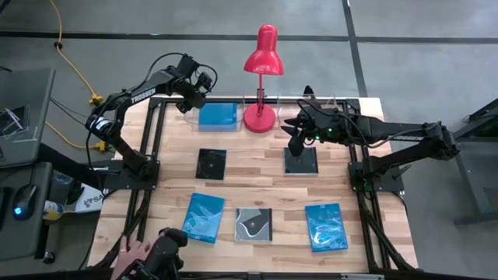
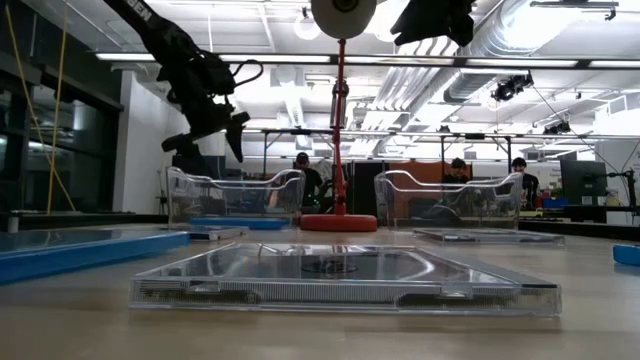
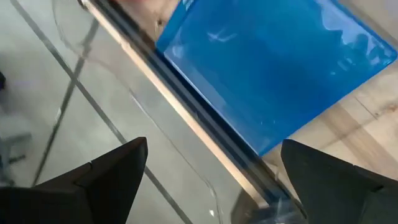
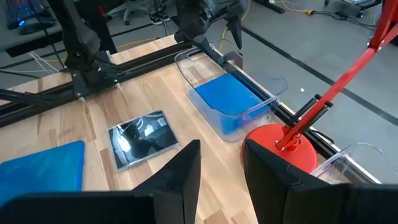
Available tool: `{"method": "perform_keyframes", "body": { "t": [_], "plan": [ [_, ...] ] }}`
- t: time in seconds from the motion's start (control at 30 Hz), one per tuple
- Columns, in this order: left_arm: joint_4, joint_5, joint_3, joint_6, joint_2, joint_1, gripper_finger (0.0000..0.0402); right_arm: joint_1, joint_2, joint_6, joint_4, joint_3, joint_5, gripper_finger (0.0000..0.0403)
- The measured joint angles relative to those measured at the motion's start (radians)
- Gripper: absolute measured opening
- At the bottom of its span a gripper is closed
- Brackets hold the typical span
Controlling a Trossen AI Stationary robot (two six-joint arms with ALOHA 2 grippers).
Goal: Pick & place jewel cases by type
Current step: Put the left black cd case into the right transparent bin
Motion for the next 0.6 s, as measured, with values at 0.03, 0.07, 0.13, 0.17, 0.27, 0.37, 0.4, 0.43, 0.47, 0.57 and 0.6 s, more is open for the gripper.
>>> {"method": "perform_keyframes", "body": {
  "t": [0.03,0.07,0.13,0.17,0.27,0.37,0.4,0.43,0.47,0.57,0.6],
  "plan": [
    [0.000,-0.006,0.000,-0.018,0.000,0.000,0.0367,0.000,0.000,0.000,-0.001,0.000,0.000,0.0103],
    [0.000,-0.010,0.000,-0.038,0.000,0.000,0.0367,0.000,0.000,0.000,-0.002,0.000,0.000,0.0103],
    [0.006,-0.011,0.000,-0.082,0.000,0.000,0.0367,0.000,0.000,0.000,-0.002,0.000,0.000,0.0103],
    [0.014,-0.014,0.000,-0.107,0.000,0.000,0.0367,0.000,0.000,0.000,-0.003,0.000,0.000,0.0103],
    [0.047,-0.026,0.003,-0.191,0.000,0.000,0.0367,0.000,0.000,0.000,-0.006,0.000,0.000,0.0103],
    [0.053,-0.051,0.032,-0.268,0.000,0.000,0.0367,0.000,0.000,0.000,-0.010,0.000,0.000,0.0103],
    [0.054,-0.054,0.047,-0.293,0.000,0.000,0.0367,0.000,0.000,0.000,-0.010,0.000,0.000,0.0103],
    [0.054,-0.055,0.062,-0.324,0.000,-0.005,0.0367,0.000,0.000,0.000,-0.010,0.000,0.000,0.0103],
    [0.053,-0.056,0.080,-0.363,0.000,-0.008,0.0367,0.000,0.000,0.000,-0.010,0.000,0.000,0.0103],
    [0.033,-0.049,0.146,-0.477,0.000,-0.014,0.0366,0.000,0.000,0.000,-0.010,0.000,0.000,0.0103],
    [0.018,-0.039,0.172,-0.512,0.000,-0.014,0.0366,0.000,0.000,0.000,-0.010,0.000,0.000,0.0103]
  ]
}}
